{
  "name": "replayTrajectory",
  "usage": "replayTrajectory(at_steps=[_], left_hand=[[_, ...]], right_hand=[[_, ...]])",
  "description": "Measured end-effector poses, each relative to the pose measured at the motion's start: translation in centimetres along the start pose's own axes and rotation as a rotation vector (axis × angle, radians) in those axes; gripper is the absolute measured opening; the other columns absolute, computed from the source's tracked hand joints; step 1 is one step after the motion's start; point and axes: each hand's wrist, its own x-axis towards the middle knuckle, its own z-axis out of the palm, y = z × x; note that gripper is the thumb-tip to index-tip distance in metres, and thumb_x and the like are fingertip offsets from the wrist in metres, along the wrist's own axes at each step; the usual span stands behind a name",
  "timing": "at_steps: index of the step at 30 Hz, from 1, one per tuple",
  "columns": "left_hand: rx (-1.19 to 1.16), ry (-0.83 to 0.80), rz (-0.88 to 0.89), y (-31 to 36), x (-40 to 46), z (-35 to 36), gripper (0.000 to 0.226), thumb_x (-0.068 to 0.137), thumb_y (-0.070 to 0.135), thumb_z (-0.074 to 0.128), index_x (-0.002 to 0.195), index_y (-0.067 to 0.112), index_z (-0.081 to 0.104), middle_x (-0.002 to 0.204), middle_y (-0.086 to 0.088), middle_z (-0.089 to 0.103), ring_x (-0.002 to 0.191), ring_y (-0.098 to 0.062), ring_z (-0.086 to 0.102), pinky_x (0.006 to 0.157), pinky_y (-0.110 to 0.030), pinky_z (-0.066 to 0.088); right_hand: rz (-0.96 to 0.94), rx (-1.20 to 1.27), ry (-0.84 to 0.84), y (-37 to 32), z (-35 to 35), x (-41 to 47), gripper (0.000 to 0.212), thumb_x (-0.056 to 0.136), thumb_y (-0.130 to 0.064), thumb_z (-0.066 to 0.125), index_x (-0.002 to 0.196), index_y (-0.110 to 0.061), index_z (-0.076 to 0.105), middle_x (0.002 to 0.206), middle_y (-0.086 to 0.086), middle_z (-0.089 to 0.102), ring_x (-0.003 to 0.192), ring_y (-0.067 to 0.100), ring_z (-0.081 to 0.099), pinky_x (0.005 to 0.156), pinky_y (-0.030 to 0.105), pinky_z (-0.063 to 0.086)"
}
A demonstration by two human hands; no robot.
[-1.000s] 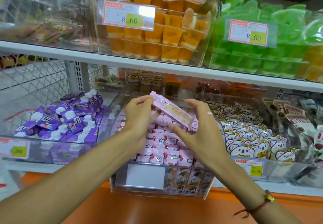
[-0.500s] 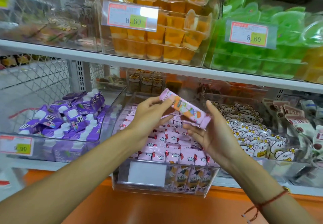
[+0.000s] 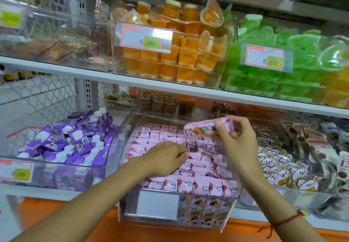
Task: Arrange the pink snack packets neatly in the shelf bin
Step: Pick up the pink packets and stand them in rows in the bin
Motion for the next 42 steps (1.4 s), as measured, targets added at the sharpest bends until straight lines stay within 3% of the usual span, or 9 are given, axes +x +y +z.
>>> replayTrajectory(at_steps=[3, 6, 10, 16, 20, 27, 30, 35, 42], left_hand=[[0.106, 0.048, 0.014, -0.5, 0.1, 0.2, 0.039, 0.099, 0.035, 0.031, 0.091, 0.011, 0.06, 0.099, -0.011, 0.064, 0.094, -0.032, 0.055, 0.086, -0.039, 0.045], [0.16, 0.07, -0.018, -0.9, 0.3, 0.1, 0.034, 0.097, 0.033, 0.033, 0.089, 0.016, 0.061, 0.098, -0.009, 0.064, 0.093, -0.032, 0.055, 0.078, -0.038, 0.047], [0.139, 0.119, -0.021, -0.8, 0.1, 0.1, 0.029, 0.096, 0.031, 0.037, 0.072, 0.021, 0.051, 0.087, -0.005, 0.062, 0.08, -0.027, 0.05, 0.064, -0.028, 0.032], [0.105, 0.175, -0.034, -0.7, 0.1, 0.3, 0.023, 0.095, 0.03, 0.038, 0.089, 0.026, 0.06, 0.103, -0.006, 0.067, 0.096, -0.028, 0.056, 0.07, -0.028, 0.033], [0.097, 0.183, -0.073, -0.9, 0.2, 0.5, 0.036, 0.095, 0.028, 0.037, 0.124, 0.025, 0.058, 0.121, -0.003, 0.062, 0.108, -0.025, 0.055, 0.079, -0.029, 0.036], [-0.01, 0.181, -0.029, -0.8, 0.7, 0.3, 0.038, 0.096, 0.022, 0.04, 0.131, 0.03, 0.048, 0.127, 0.001, 0.057, 0.109, -0.02, 0.051, 0.081, -0.03, 0.041], [0.007, 0.054, 0.027, -0.7, 0.7, 0.3, 0.047, 0.098, 0.028, 0.032, 0.144, 0.035, 0.031, 0.13, -0.002, 0.052, 0.111, -0.02, 0.047, 0.087, -0.035, 0.041], [0.15, -0.053, 0.077, -0.6, 0.8, 0.5, 0.044, 0.101, 0.031, 0.023, 0.143, 0.028, 0.038, 0.148, 0.004, 0.041, 0.132, -0.016, 0.035, 0.109, -0.034, 0.02], [0.106, 0.031, 0.133, 1.2, 0.6, 0.2, 0.039, 0.1, 0.035, 0.026, 0.136, 0.036, 0.041, 0.134, 0.009, 0.051, 0.121, -0.014, 0.042, 0.095, -0.031, 0.032]], right_hand=[[-0.095, -0.256, -0.049, 0.9, 0.9, 0.5, 0.024, 0.088, -0.027, 0.064, 0.108, -0.017, 0.056, 0.109, 0.007, 0.059, 0.096, 0.018, 0.06, 0.083, 0.043, 0.052], [-0.225, -0.474, -0.106, 1.7, 1.2, 0.6, 0.019, 0.089, -0.021, 0.063, 0.106, -0.016, 0.056, 0.109, 0.004, 0.052, 0.091, 0.017, 0.056, 0.081, 0.039, 0.051], [-0.43, -0.813, -0.29, 1.1, 0.8, 1.5, 0.023, 0.091, -0.025, 0.06, 0.112, -0.016, 0.055, 0.114, 0.002, 0.049, 0.083, 0.022, 0.062, 0.071, 0.039, 0.051], [-0.346, -0.997, -0.476, 0.4, 2.4, 2.8, 0.033, 0.085, -0.031, 0.067, 0.116, -0.02, 0.063, 0.117, 0.005, 0.045, 0.093, 0.031, 0.061, 0.08, 0.04, 0.051], [-0.254, -1.044, -0.517, 1.8, 3.8, 2.8, 0.027, 0.089, -0.028, 0.059, 0.113, -0.019, 0.066, 0.118, 0.009, 0.059, 0.1, 0.032, 0.061, 0.084, 0.039, 0.051], [-0.296, -1.162, -0.86, 1.0, 3.1, 3.7, 0.037, 0.088, -0.011, 0.048, 0.117, -0.023, 0.067, 0.122, 0.006, 0.064, 0.11, 0.028, 0.058, 0.093, 0.039, 0.048], [-0.336, -1.056, -0.754, 0.2, 1.5, 4.6, 0.034, 0.087, -0.006, 0.05, 0.111, -0.019, 0.07, 0.112, 0.002, 0.069, 0.097, 0.019, 0.063, 0.086, 0.03, 0.049], [-0.303, -1.029, -0.594, 0.8, -1.0, 5.4, 0.017, 0.088, -0.014, 0.059, 0.098, -0.021, 0.071, 0.083, -0.006, 0.066, 0.067, 0.003, 0.053, 0.056, 0.011, 0.036], [-0.377, -1.213, -0.698, 2.2, 0.6, 5.2, 0.025, 0.088, -0.04, 0.06, 0.108, -0.028, 0.069, 0.109, -0.002, 0.062, 0.105, 0.018, 0.048, 0.084, 0.03, 0.036]])
